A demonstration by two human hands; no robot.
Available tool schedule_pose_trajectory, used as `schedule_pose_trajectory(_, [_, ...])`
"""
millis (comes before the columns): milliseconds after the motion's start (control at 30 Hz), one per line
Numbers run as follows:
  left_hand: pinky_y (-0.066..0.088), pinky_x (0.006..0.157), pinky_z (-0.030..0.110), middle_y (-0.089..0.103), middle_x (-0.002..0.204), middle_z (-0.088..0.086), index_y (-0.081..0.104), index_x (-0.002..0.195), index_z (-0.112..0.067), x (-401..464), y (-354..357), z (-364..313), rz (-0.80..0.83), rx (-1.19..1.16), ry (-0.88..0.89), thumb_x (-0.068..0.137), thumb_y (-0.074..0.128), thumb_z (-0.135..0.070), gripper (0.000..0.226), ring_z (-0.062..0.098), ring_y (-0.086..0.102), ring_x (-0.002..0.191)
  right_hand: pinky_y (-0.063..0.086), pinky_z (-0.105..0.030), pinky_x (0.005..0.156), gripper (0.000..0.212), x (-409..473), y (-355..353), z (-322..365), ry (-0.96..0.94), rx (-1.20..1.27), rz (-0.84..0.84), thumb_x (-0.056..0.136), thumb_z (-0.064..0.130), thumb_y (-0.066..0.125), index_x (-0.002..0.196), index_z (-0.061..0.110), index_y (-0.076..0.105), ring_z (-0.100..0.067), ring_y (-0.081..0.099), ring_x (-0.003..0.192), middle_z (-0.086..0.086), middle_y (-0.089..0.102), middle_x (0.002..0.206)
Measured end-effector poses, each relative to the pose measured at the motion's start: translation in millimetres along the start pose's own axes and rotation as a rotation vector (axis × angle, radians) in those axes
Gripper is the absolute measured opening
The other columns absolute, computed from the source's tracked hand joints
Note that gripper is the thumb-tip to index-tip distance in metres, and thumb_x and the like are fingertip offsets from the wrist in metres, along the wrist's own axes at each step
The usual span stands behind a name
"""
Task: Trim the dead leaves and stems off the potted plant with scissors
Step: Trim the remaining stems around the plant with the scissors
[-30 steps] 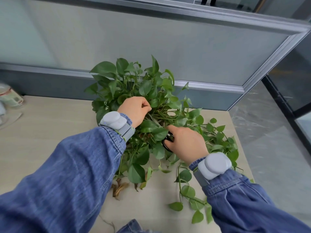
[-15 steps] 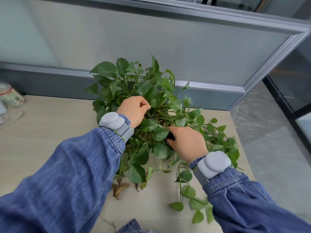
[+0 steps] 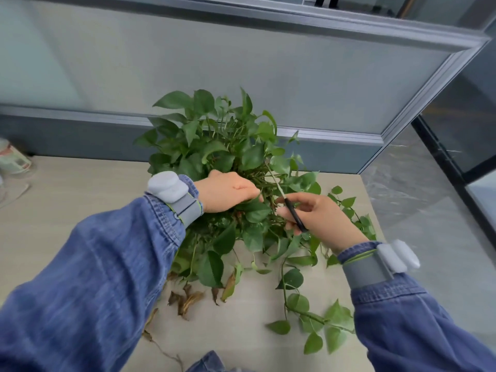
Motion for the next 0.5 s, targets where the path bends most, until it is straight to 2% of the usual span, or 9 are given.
schedule_pose_trajectory(67, [0.024,0.099,0.035,0.065,0.095,-0.015,0.059,0.123,-0.035,3.3,1.4,-9.6,-0.003,0.089,-0.018,0.104,0.028,-0.022,0.038,0.017,0.056,0.107,0.054,-0.025,0.06,0.024,-1.5,-1.2,-3.1,-0.003,0.014,-0.019,0.085,0.026,0.079,0.108,0.02,0.073,-0.017,0.056,0.054,-0.015,0.073,0.072])
schedule_pose_trajectory(133, [0.028,0.099,0.033,0.066,0.105,-0.01,0.056,0.129,-0.033,10.1,7.9,-16.2,-0.003,0.21,-0.021,0.101,0.031,-0.01,0.044,0.017,0.058,0.105,0.055,-0.025,0.061,0.025,-3.3,-0.6,-6.8,-0.005,0.012,-0.028,0.085,0.026,0.079,0.108,0.02,0.072,-0.016,0.057,0.054,-0.015,0.074,0.073])
schedule_pose_trajectory(200, [0.04,0.098,0.038,0.058,0.122,-0.004,0.056,0.13,-0.031,16.8,16.8,-18.7,-0.049,0.296,0.016,0.098,0.034,-0.005,0.046,0.02,0.057,0.11,0.055,-0.023,0.06,0.026,-4.3,1.4,-11.1,-0.004,0.013,-0.046,0.084,0.026,0.079,0.108,0.02,0.072,-0.013,0.058,0.051,-0.013,0.074,0.073])
schedule_pose_trajectory(300, [0.049,0.079,0.042,0.051,0.12,0.003,0.056,0.127,-0.024,23.1,31.5,-16.4,-0.129,0.326,-0.031,0.097,0.039,-0.008,0.038,0.032,0.059,0.099,0.053,-0.021,0.057,0.028,-6.4,5.6,-17.6,-0.004,0.008,-0.073,0.085,0.026,0.079,0.11,0.02,0.071,-0.01,0.059,0.049,-0.012,0.074,0.072])
schedule_pose_trajectory(367, [0.046,0.063,0.04,0.047,0.116,0.007,0.053,0.125,-0.018,24.0,40.9,-17.8,-0.205,0.311,-0.093,0.097,0.04,-0.01,0.031,0.034,0.058,0.079,0.05,-0.018,0.055,0.027,-8.7,8.6,-21.9,-0.005,0.005,-0.079,0.085,0.025,0.078,0.11,0.02,0.071,-0.007,0.06,0.048,-0.011,0.072,0.069])
schedule_pose_trajectory(433, [0.038,0.054,0.037,0.045,0.119,0.01,0.051,0.128,-0.016,23.9,47.0,-20.2,-0.312,0.304,-0.125,0.097,0.042,-0.01,0.033,0.03,0.047,0.062,0.051,-0.017,0.055,0.023,-11.0,11.1,-25.4,-0.002,0.019,-0.076,0.085,0.024,0.079,0.106,0.023,0.071,-0.005,0.061,0.049,-0.014,0.071,0.069])
schedule_pose_trajectory(500, [0.035,0.054,0.036,0.042,0.121,0.01,0.051,0.129,-0.016,21.3,47.7,-21.0,-0.395,0.313,-0.158,0.096,0.043,-0.01,0.034,0.03,0.044,0.061,0.051,-0.017,0.056,0.02,-11.9,13.6,-27.7,-0.008,0.028,-0.072,0.084,0.025,0.079,0.101,0.03,0.069,-0.005,0.063,0.049,-0.019,0.07,0.072])
Point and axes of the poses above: each hand's wrist, its own x-axis towards the middle knuckle, its own y-axis out of the palm, z = x × y, the point moved 1 cm from there along x, towards the middle knuckle
